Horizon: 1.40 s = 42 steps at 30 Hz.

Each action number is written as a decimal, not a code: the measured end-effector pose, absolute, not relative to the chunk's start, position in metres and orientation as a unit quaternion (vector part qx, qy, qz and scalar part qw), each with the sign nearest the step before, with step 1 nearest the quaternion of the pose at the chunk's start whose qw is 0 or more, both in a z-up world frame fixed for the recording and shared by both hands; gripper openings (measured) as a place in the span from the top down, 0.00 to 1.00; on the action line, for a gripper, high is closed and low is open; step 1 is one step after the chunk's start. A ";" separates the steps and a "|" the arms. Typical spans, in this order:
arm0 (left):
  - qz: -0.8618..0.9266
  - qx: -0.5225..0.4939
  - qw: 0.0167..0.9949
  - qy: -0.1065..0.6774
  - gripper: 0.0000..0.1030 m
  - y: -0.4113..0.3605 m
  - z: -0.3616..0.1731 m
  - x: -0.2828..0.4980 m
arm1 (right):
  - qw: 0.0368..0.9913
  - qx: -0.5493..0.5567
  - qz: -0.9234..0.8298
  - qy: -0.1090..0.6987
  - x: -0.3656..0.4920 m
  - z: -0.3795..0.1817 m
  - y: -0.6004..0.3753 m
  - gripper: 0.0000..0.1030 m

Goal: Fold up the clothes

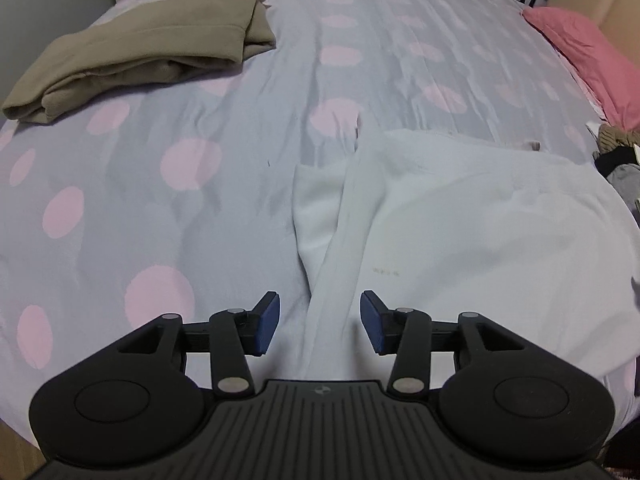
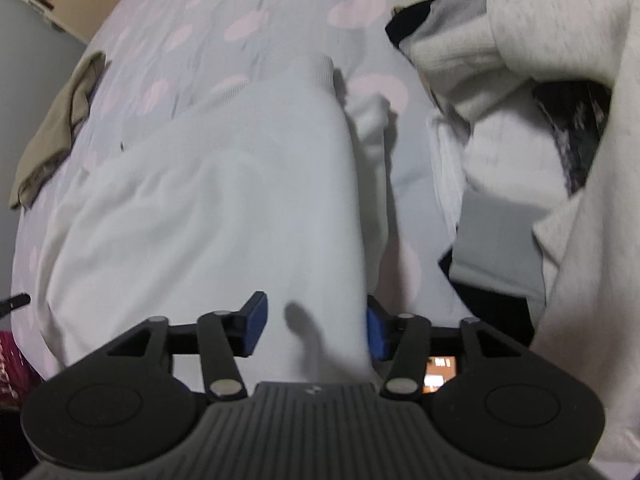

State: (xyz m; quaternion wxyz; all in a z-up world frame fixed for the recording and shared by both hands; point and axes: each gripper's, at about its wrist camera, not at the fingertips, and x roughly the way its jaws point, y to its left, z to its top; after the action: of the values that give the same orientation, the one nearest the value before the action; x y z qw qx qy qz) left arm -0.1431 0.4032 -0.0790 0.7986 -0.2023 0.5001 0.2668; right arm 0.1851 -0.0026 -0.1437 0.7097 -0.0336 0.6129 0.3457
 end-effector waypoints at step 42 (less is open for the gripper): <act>0.264 -0.175 0.807 0.498 0.59 0.403 -0.076 -0.112 | 0.706 0.019 0.422 0.568 0.159 -0.095 0.042 0.78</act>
State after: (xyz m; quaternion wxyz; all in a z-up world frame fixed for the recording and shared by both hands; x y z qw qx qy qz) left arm -0.1120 0.4031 -0.0758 0.8073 -0.1751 0.4981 0.2636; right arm 0.1595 0.0425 -0.0946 0.7058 0.0187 0.5684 0.4224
